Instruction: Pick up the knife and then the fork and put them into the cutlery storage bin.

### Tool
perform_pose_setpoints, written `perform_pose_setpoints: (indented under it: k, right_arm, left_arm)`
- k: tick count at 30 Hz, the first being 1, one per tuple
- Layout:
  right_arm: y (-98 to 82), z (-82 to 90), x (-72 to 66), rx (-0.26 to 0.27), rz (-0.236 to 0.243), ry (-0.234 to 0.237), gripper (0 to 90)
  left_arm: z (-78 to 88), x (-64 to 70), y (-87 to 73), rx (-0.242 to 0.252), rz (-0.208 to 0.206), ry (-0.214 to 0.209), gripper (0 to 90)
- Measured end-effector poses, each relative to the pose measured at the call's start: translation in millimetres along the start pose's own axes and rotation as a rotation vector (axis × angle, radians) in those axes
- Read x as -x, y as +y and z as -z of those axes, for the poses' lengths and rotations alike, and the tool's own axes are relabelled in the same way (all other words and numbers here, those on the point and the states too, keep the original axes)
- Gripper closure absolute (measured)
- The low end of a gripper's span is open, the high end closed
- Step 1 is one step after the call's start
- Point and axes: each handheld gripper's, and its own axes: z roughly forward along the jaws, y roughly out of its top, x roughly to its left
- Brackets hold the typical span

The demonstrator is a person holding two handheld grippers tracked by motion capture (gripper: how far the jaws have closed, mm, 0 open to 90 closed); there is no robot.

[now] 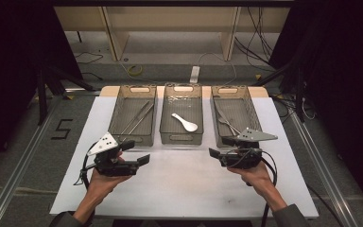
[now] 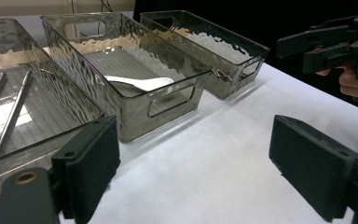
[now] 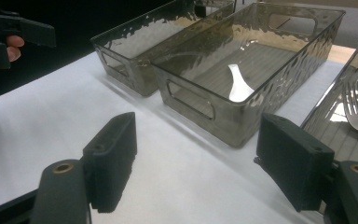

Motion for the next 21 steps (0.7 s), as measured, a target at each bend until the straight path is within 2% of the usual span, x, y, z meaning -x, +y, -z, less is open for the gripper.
perform_pose_setpoints:
  k: [6, 21]
  right_arm:
    - [-8.3, 5.7, -2.0, 0.009, -0.004, 0.006, 28.5]
    - [-31.4, 19.9, -13.1, 0.035, -0.001, -0.013, 27.6]
  left_arm:
    - [0.0, 0.3, 0.0, -0.001, -0.002, -0.001, 15.5]
    - [0.4, 0.1, 0.1, -0.001, 0.002, -0.009, 15.5]
